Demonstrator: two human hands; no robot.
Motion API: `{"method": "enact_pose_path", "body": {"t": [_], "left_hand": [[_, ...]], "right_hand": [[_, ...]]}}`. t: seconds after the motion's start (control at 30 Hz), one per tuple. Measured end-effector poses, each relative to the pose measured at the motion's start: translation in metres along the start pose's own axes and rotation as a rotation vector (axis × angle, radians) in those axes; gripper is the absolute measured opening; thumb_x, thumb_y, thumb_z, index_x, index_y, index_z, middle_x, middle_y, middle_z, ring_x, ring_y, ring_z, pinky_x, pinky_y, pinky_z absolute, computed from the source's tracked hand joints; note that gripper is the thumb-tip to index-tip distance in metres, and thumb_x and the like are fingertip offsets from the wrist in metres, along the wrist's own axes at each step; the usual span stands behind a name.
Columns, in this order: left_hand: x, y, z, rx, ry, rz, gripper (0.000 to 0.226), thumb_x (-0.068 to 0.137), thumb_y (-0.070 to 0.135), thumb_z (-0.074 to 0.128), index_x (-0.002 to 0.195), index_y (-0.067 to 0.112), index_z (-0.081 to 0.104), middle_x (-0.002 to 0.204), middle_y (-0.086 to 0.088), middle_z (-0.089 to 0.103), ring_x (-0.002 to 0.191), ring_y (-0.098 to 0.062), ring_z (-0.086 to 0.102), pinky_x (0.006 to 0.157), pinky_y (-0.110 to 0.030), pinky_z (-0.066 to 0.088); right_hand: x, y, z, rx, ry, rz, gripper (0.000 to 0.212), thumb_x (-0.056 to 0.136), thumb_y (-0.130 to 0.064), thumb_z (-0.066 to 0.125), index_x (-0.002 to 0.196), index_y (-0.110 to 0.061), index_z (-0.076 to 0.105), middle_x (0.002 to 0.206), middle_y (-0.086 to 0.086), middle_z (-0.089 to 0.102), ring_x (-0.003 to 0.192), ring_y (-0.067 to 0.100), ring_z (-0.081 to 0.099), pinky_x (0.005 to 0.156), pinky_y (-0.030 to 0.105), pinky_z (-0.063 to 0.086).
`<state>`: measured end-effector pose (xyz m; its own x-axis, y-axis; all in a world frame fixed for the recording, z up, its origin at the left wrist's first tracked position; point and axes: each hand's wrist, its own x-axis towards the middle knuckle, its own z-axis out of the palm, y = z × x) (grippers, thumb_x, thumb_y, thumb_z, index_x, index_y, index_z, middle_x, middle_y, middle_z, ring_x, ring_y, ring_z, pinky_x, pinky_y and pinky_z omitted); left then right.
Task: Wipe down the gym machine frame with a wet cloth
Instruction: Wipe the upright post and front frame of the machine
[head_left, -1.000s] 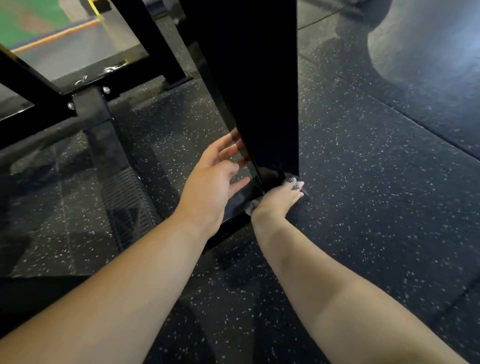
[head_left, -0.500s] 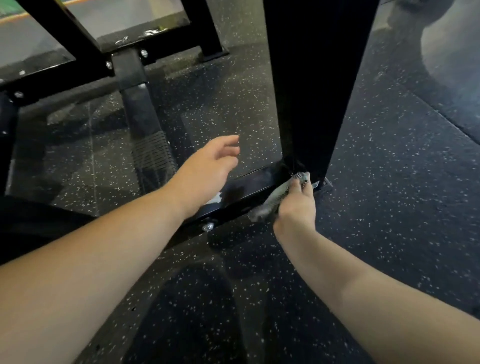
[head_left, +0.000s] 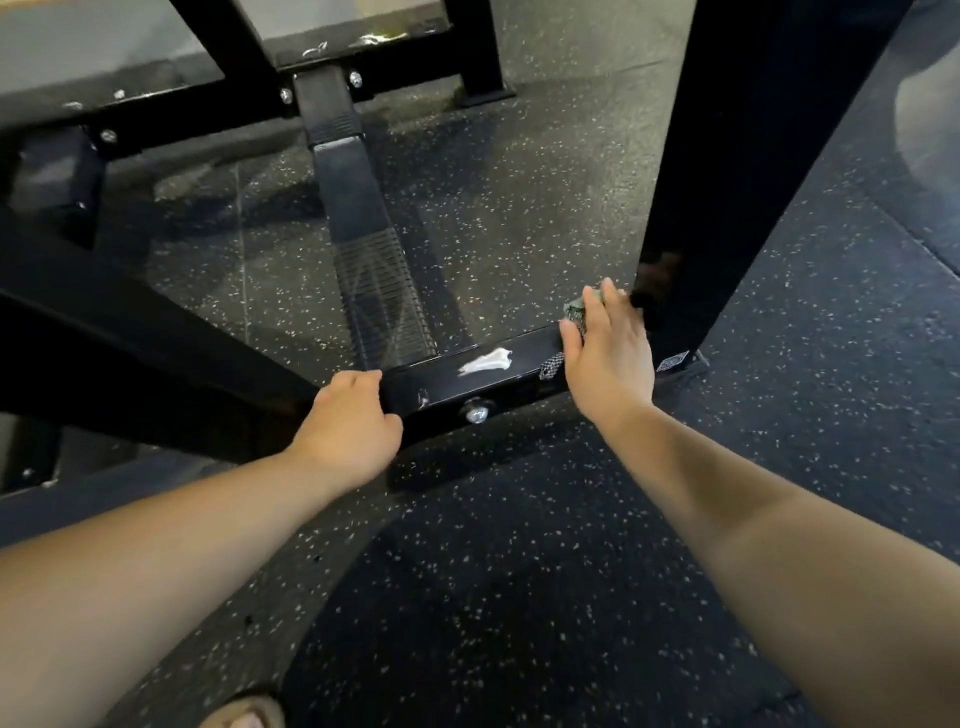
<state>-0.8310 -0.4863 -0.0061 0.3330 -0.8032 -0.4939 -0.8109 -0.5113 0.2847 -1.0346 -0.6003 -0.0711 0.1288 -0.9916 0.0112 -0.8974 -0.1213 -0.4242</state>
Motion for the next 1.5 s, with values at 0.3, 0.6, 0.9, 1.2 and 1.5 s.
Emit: {"method": "enact_pose_path", "body": {"t": [0.3, 0.6, 0.9, 1.2, 1.5], "left_hand": [[-0.002, -0.003, -0.001, 0.162, -0.060, 0.068, 0.049, 0.096, 0.019, 0.039, 0.143, 0.010, 0.029, 0.147, -0.007, 0.027, 0.133, -0.027, 0.030, 0.107, -0.037, 0.034], [-0.002, -0.005, 0.010, 0.124, -0.017, 0.085, 0.061, 0.096, 0.021, 0.041, 0.149, 0.011, 0.012, 0.151, -0.005, 0.012, 0.138, -0.026, 0.014, 0.108, -0.036, 0.029], [-0.005, -0.009, 0.011, 0.096, -0.053, 0.155, 0.067, 0.095, 0.026, 0.043, 0.151, 0.013, 0.008, 0.156, -0.006, 0.001, 0.143, -0.027, 0.001, 0.114, -0.039, 0.017], [0.007, -0.004, 0.020, 0.125, 0.080, 0.298, 0.062, 0.091, 0.025, 0.044, 0.147, 0.012, 0.021, 0.151, -0.004, 0.019, 0.139, -0.024, 0.016, 0.112, -0.035, 0.019], [0.004, -0.014, 0.026, 0.153, 0.093, 0.356, 0.064, 0.091, 0.029, 0.048, 0.147, 0.010, 0.023, 0.153, -0.008, 0.015, 0.141, -0.025, 0.011, 0.115, -0.036, 0.013]], "right_hand": [[-0.028, -0.035, 0.017, -0.096, -0.173, -0.607, 0.044, 0.098, -0.029, 0.031, 0.136, -0.014, 0.050, 0.148, 0.008, 0.041, 0.138, 0.026, 0.035, 0.118, 0.042, 0.019], [-0.037, -0.079, 0.032, -0.129, -0.125, -0.386, 0.040, 0.103, -0.026, 0.029, 0.138, -0.014, 0.041, 0.147, 0.005, 0.034, 0.142, 0.024, 0.023, 0.118, 0.042, 0.013], [-0.012, 0.000, -0.003, -0.220, -0.056, -0.107, 0.041, 0.103, -0.017, 0.029, 0.144, -0.016, 0.033, 0.157, 0.003, 0.020, 0.145, 0.019, 0.016, 0.120, 0.037, 0.011], [-0.060, -0.068, 0.038, -0.143, -0.146, -0.587, 0.047, 0.095, -0.026, 0.033, 0.132, -0.005, 0.053, 0.142, 0.015, 0.047, 0.134, 0.031, 0.041, 0.114, 0.041, 0.015], [-0.027, -0.048, 0.020, -0.240, -0.036, 0.022, 0.047, 0.105, -0.027, 0.019, 0.151, -0.017, 0.020, 0.160, 0.005, 0.007, 0.147, 0.020, 0.002, 0.118, 0.036, -0.002]]}}
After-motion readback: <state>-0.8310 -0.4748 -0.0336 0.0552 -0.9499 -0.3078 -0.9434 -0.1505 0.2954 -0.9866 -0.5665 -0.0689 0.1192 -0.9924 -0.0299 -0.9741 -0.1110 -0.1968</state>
